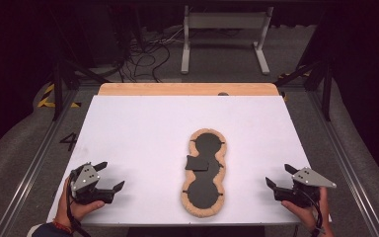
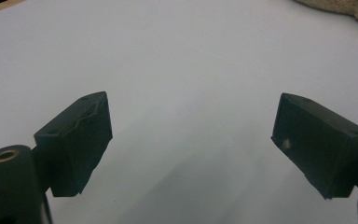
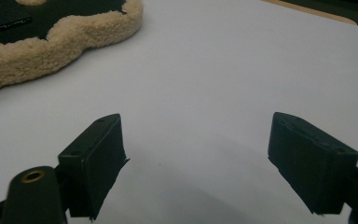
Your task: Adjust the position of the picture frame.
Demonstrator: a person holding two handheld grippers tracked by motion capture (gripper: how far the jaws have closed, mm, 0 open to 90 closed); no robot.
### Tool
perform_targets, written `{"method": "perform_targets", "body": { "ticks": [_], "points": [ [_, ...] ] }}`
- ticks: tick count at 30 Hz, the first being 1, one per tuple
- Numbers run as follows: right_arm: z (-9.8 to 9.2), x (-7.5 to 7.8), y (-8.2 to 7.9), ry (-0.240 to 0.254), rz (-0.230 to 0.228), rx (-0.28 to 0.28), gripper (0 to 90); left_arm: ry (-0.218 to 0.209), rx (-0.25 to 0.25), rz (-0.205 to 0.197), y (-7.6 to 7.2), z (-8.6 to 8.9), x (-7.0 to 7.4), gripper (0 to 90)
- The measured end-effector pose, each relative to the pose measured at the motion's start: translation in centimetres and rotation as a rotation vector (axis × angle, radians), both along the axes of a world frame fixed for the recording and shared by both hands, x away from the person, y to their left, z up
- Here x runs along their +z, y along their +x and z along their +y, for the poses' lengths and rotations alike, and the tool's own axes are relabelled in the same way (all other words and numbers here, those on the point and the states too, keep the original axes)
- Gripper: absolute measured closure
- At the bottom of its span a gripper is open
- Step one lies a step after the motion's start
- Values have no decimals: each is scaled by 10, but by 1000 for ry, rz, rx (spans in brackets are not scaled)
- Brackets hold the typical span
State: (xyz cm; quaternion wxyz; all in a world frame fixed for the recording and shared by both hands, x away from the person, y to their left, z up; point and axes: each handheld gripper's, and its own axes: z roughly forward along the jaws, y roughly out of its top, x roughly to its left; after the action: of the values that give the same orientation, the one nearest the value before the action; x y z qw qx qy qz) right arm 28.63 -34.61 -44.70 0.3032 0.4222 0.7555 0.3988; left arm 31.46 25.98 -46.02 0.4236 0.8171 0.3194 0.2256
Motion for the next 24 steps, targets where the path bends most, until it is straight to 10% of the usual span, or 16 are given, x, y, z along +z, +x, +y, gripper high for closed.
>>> {"method": "perform_targets", "body": {
  "ticks": [17,24],
  "points": [
    [18,1,15,35,53,25,345,-5,20,15,-13,-11,2,244],
    [32,1,31,14,72,40,534,12,-54,49,-9,-24,2,516]
  ]
}}
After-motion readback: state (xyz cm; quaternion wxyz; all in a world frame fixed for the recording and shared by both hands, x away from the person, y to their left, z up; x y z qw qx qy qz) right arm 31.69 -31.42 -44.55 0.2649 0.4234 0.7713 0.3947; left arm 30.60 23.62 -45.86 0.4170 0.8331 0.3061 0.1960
